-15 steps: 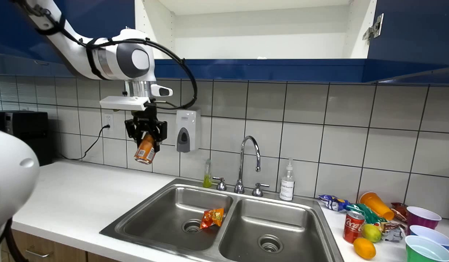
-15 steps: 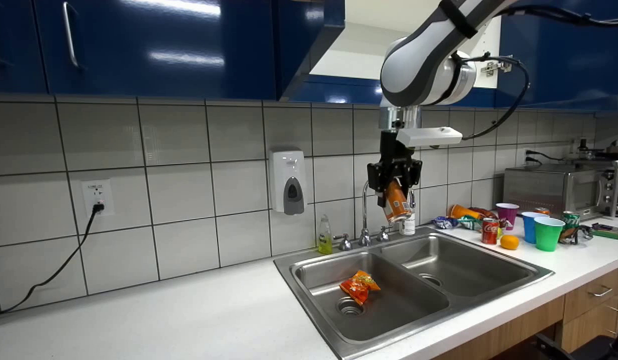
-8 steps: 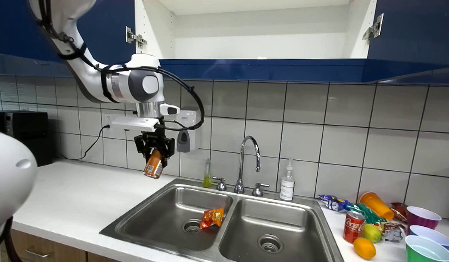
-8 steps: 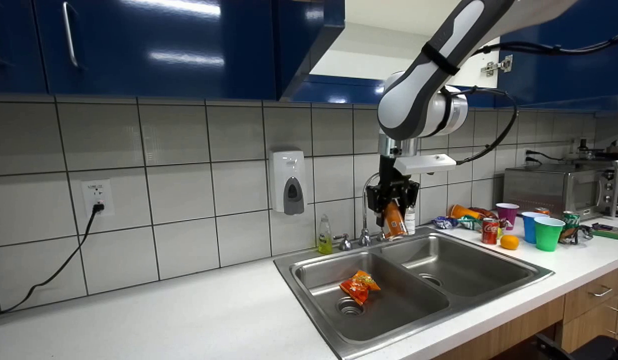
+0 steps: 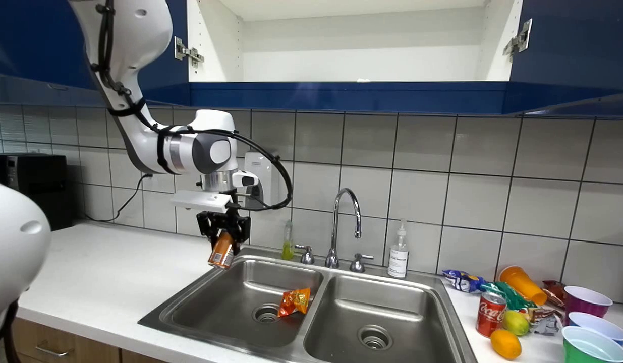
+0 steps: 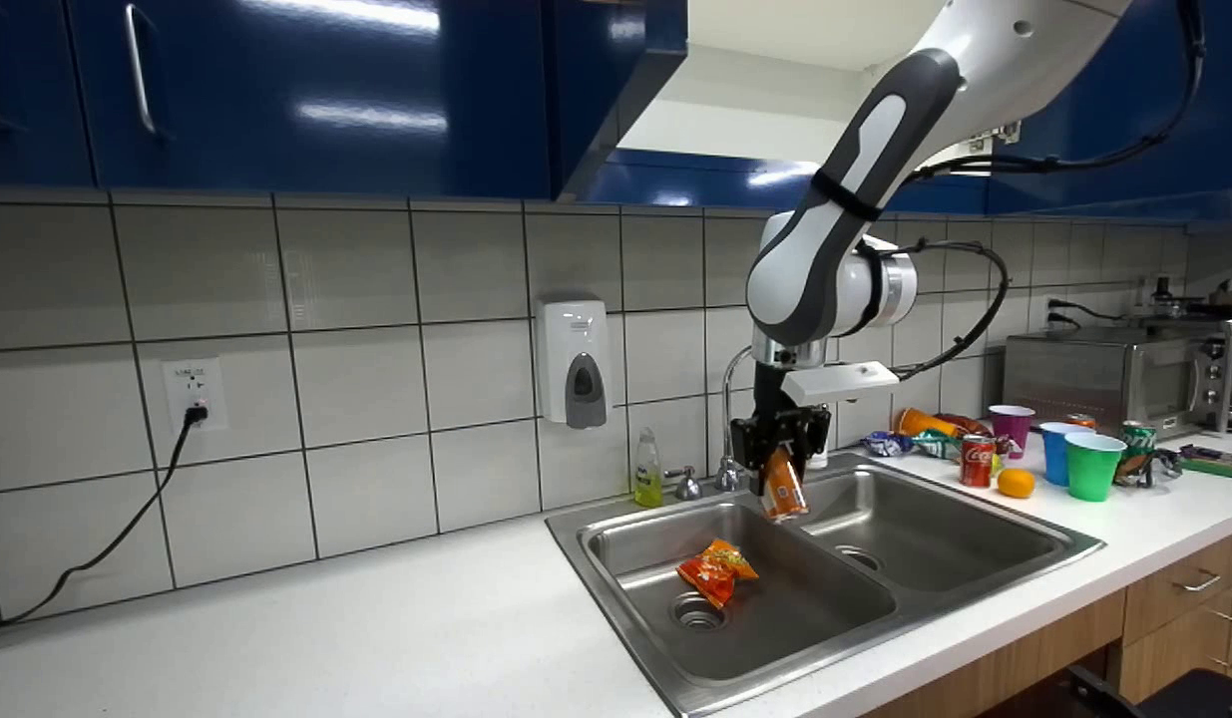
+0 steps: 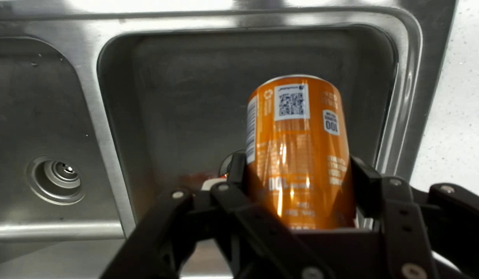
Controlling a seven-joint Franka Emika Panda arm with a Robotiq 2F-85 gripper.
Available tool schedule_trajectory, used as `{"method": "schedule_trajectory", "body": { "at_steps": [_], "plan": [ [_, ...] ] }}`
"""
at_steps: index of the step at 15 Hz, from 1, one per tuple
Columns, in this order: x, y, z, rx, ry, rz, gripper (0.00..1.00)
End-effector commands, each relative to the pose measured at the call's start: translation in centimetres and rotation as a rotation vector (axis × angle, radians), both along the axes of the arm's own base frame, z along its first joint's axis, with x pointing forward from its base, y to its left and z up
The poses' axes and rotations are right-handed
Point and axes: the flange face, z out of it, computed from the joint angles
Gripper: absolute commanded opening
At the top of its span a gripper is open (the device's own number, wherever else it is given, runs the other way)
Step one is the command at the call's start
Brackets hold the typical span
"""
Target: Remove the can from the top cabinet
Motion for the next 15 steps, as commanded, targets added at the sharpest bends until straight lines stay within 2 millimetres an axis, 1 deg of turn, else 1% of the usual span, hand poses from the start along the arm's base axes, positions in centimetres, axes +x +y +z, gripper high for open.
{"method": "schedule_trajectory", "body": {
  "at_steps": [1, 9, 15],
  "plan": [
    [1.9, -0.7, -1.6, -0.006, -0.014, 0.024, 0.39],
    [4.5, -0.7, -7.1, -0.002, 0.01, 0.035, 0.39],
    [6.6, -0.5, -10.2, -0.001, 0.017, 0.048, 0.39]
  ]
}}
